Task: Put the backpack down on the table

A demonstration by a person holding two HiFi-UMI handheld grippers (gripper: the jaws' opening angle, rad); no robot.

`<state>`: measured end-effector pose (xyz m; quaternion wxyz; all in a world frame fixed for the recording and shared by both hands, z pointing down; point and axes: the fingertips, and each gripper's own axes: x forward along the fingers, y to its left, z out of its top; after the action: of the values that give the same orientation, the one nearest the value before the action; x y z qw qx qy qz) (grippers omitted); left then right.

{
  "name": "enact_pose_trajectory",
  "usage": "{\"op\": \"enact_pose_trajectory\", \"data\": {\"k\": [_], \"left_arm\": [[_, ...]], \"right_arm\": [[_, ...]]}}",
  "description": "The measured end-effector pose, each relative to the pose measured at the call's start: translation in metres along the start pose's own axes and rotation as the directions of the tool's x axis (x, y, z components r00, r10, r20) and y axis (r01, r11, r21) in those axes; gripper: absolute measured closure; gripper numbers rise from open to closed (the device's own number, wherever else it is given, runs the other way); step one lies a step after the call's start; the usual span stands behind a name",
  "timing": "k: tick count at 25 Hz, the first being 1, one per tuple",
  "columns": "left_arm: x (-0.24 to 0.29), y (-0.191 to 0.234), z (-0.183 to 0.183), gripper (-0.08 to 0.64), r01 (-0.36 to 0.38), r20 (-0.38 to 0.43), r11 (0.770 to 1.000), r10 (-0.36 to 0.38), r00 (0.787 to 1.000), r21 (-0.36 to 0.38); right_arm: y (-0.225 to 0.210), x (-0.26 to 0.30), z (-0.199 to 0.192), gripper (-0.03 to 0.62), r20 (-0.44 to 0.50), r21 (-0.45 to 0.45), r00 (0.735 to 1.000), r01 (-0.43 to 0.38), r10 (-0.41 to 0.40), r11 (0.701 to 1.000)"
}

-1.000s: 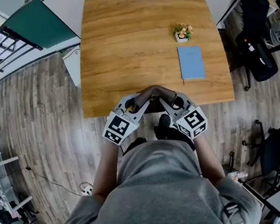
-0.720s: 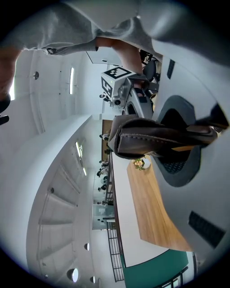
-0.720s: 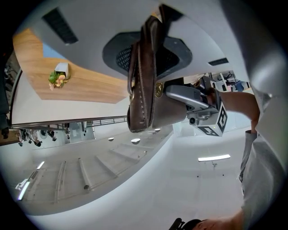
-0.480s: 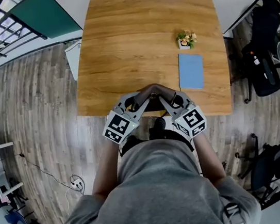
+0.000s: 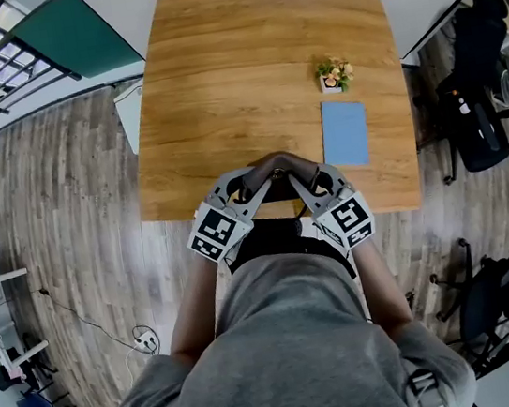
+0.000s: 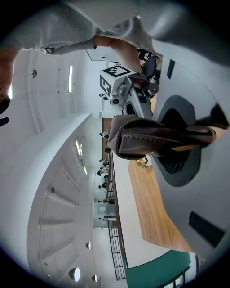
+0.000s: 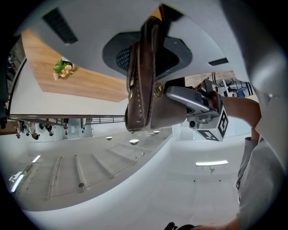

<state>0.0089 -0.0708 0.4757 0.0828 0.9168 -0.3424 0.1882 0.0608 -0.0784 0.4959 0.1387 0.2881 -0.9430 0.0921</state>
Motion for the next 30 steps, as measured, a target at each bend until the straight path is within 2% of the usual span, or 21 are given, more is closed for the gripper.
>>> {"op": "enact_pose_trajectory", "data": {"k": [14,30], "left_arm": [[0.014,0.056,-0.002,0.480,0.057,-0.020,0.998,-0.056,0.998,0.025],[0.038,0.103,-0.038,0.479,0.146,-0.059,0.989,-0.144,0.988,0.031]], "right_arm": [[-0.024,0.049,0.009,0.524,-0.022,0.007,0.999,0.037,-0.037,0.999],[-0.041,0.099,-0.008,0.525,-0.096,-0.010,0.993,0.074,-0.074,0.997]]}}
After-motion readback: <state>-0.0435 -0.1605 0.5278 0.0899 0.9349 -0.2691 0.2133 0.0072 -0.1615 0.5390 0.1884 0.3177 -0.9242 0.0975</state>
